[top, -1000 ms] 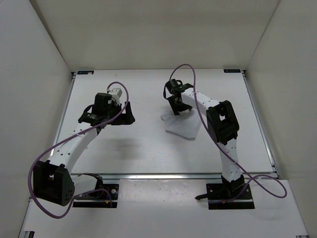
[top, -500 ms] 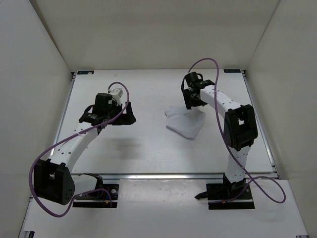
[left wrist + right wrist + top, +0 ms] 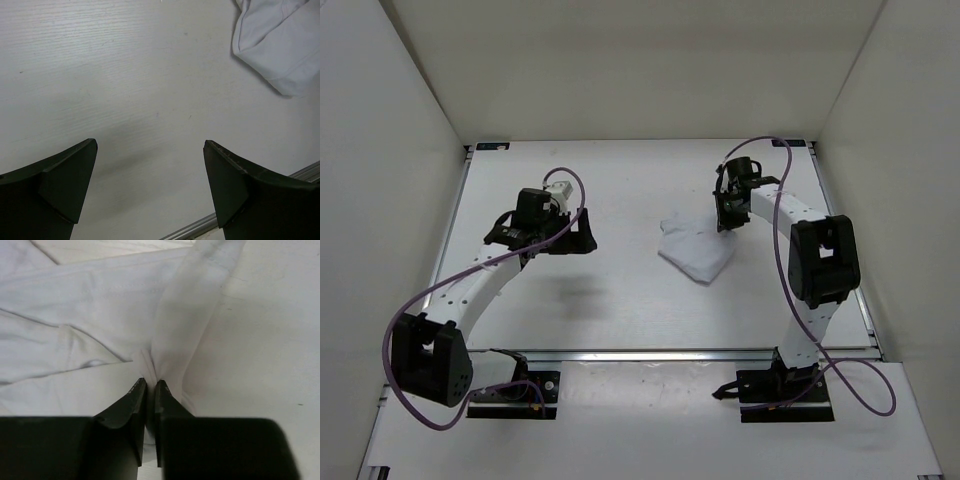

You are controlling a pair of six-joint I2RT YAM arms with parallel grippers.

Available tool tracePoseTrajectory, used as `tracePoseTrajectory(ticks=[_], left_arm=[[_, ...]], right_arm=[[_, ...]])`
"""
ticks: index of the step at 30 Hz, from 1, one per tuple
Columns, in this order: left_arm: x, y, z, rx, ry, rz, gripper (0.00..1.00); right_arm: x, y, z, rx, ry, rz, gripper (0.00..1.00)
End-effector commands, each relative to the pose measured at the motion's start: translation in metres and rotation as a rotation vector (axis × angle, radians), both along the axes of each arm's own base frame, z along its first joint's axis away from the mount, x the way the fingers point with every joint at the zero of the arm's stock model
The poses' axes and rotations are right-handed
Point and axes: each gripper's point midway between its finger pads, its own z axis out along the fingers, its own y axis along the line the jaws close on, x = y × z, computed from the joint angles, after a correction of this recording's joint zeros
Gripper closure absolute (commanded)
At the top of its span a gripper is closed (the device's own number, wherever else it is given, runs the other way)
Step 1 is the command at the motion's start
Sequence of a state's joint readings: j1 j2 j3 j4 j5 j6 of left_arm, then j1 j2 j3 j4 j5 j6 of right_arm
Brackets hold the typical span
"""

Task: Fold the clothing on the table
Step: Flatten the skirt out

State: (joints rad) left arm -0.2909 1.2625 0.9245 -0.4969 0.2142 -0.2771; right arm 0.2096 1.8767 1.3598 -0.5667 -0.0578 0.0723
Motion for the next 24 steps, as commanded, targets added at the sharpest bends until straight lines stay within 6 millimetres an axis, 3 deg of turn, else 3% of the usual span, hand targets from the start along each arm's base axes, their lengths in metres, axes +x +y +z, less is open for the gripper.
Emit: tracePoseTrajectory(ticks=[1, 5, 8, 11, 12, 13, 14, 15, 19, 22, 24], left_arm=[[0.0, -0.008, 0.008, -0.021, -0.01, -0.035, 0.01], [0.0, -0.018, 0.009, -0.057, -0.007, -0.078, 0.01], [-0.007, -0.041, 0.007, -0.138, -0.002, -0.156, 0.01], [-0.014, -0.074, 0.002, -0.246, -0.03, -0.23, 0.01], [-0.013, -0.089, 0.013, -0.314, -0.066, -0.257, 0.02], [-0.02, -0.095, 0.005, -0.337, -0.045, -0.261, 0.01], [-0.02, -0.102, 0.004, -0.366, -0.058, -0.277, 0.01], [-0.015, -0.109, 0.011, -0.387, -0.103, -0.298, 0.01], [-0.013, -0.117, 0.009, -0.382, -0.128, -0.334, 0.01], [-0.003, -0.116, 0.016, -0.389, -0.157, -0.334, 0.01], [0.001, -0.118, 0.029, -0.415, -0.197, -0.338, 0.01]], right_arm=[[0.016, 0.028, 0.025, 0.077, -0.081, 0.064, 1.0], [0.006, 0.046, 0.026, 0.137, -0.036, 0.1, 1.0], [0.002, 0.071, 0.059, 0.198, -0.063, 0.159, 1.0], [-0.008, 0.101, 0.109, 0.226, -0.169, 0.234, 1.0], [-0.015, 0.111, 0.124, 0.251, -0.197, 0.26, 1.0], [-0.021, 0.124, 0.147, 0.29, -0.237, 0.291, 1.0], [-0.025, 0.129, 0.157, 0.316, -0.247, 0.304, 1.0], [-0.029, 0.135, 0.175, 0.343, -0.282, 0.32, 1.0], [-0.049, 0.155, 0.235, 0.43, -0.391, 0.39, 1.0], [-0.055, 0.158, 0.278, 0.487, -0.475, 0.419, 1.0], [-0.055, 0.156, 0.287, 0.576, -0.465, 0.421, 1.0]])
